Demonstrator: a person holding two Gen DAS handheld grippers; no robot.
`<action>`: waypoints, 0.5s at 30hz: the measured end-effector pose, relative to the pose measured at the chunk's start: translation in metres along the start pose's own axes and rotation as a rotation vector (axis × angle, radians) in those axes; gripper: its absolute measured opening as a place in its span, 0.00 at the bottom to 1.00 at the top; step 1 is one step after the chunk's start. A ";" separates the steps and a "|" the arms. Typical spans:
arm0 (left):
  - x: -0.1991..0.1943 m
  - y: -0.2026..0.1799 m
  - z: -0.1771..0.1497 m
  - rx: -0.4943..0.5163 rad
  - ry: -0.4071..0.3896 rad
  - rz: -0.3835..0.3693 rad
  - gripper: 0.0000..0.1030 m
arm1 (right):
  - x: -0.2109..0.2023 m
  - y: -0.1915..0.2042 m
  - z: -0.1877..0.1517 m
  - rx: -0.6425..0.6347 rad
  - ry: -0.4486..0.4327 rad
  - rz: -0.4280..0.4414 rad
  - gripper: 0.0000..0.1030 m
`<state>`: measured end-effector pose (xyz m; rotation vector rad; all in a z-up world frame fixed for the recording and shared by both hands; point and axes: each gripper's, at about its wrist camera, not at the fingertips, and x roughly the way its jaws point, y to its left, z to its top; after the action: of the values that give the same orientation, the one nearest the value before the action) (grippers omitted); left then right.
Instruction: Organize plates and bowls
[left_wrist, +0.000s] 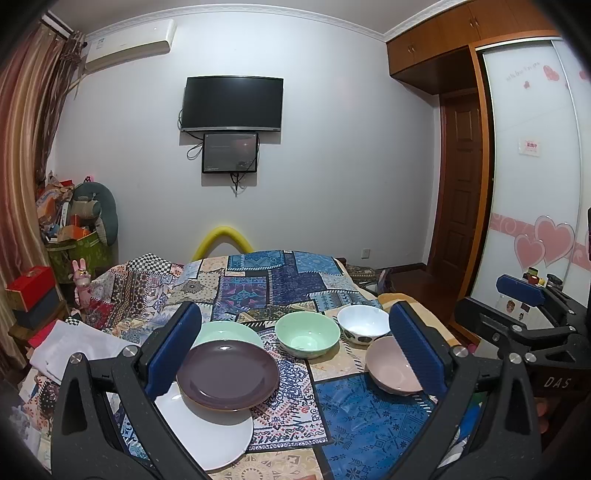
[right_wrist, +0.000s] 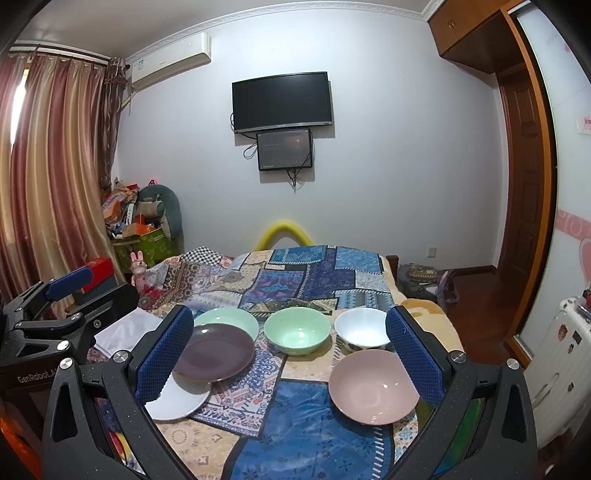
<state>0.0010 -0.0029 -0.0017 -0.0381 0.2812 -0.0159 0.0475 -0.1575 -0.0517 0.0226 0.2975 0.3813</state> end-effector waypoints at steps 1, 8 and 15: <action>0.000 0.000 0.000 0.000 0.000 -0.002 1.00 | 0.000 0.000 0.000 0.000 -0.001 0.000 1.00; -0.001 0.000 0.000 0.002 -0.002 -0.010 1.00 | -0.007 -0.001 0.003 0.004 -0.001 -0.001 1.00; 0.000 -0.001 0.000 -0.002 -0.002 -0.013 1.00 | -0.006 -0.001 0.002 0.006 -0.002 0.000 1.00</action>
<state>0.0016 -0.0042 -0.0015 -0.0416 0.2795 -0.0281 0.0433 -0.1604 -0.0480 0.0288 0.2971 0.3804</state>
